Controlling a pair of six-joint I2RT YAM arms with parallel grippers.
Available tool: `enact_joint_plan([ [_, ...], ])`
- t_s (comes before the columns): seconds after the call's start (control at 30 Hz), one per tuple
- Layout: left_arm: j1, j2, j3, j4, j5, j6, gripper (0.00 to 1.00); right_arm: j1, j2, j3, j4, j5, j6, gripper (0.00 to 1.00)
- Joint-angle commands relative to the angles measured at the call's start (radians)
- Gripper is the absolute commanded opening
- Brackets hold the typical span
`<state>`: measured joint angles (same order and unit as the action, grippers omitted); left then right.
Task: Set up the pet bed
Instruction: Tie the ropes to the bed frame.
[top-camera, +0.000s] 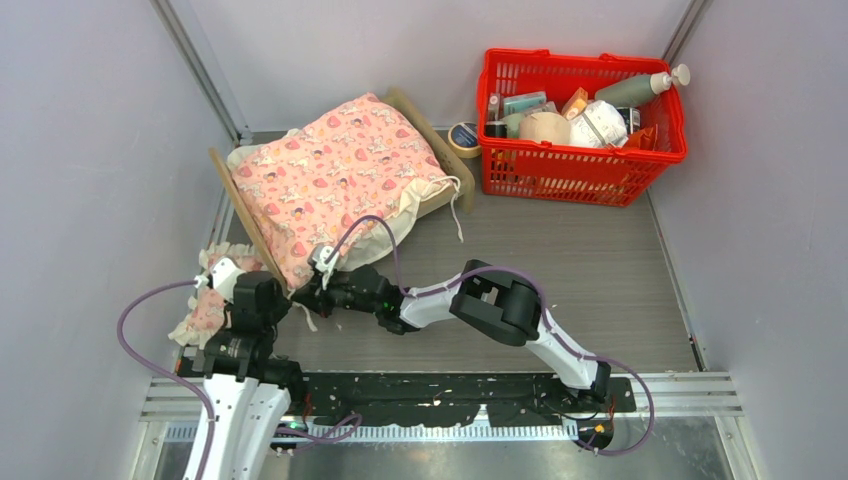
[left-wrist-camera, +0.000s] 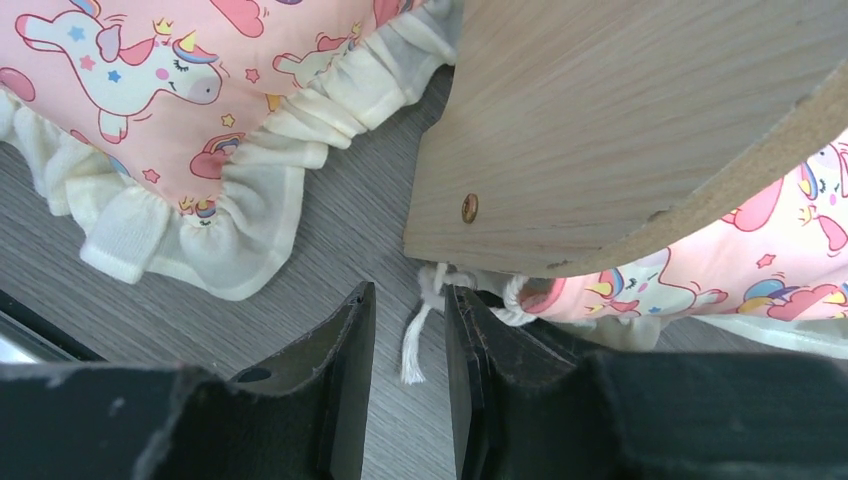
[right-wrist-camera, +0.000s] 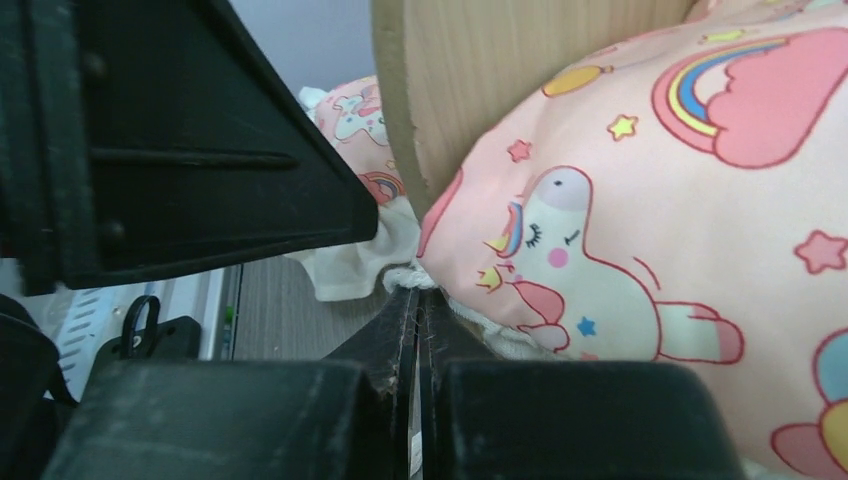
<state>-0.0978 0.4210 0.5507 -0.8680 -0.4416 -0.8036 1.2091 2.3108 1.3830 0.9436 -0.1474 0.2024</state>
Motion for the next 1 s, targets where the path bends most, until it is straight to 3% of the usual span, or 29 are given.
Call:
enact_joint_plan([
  [0.0,0.027,0.004,-0.013,0.049,0.013,0.02,0.34,0.006,0.003,0.036,0.105,-0.077,0.016,0.05],
  [0.4,0.167,0.005,-0.028,0.119,0.063,0.019,0.35,-0.002,0.027,0.051,0.121,-0.059,0.025,0.05],
  [0.63,0.236,0.002,-0.062,0.214,0.26,0.085,0.36,-0.011,0.031,0.044,0.175,-0.116,0.03,0.05],
  [0.8,0.29,0.006,-0.063,0.183,0.283,0.073,0.33,-0.021,0.024,0.025,0.207,-0.122,0.02,0.05],
  [0.97,0.366,0.048,-0.097,0.254,0.337,0.074,0.15,-0.031,0.022,0.011,0.226,-0.134,0.022,0.05],
])
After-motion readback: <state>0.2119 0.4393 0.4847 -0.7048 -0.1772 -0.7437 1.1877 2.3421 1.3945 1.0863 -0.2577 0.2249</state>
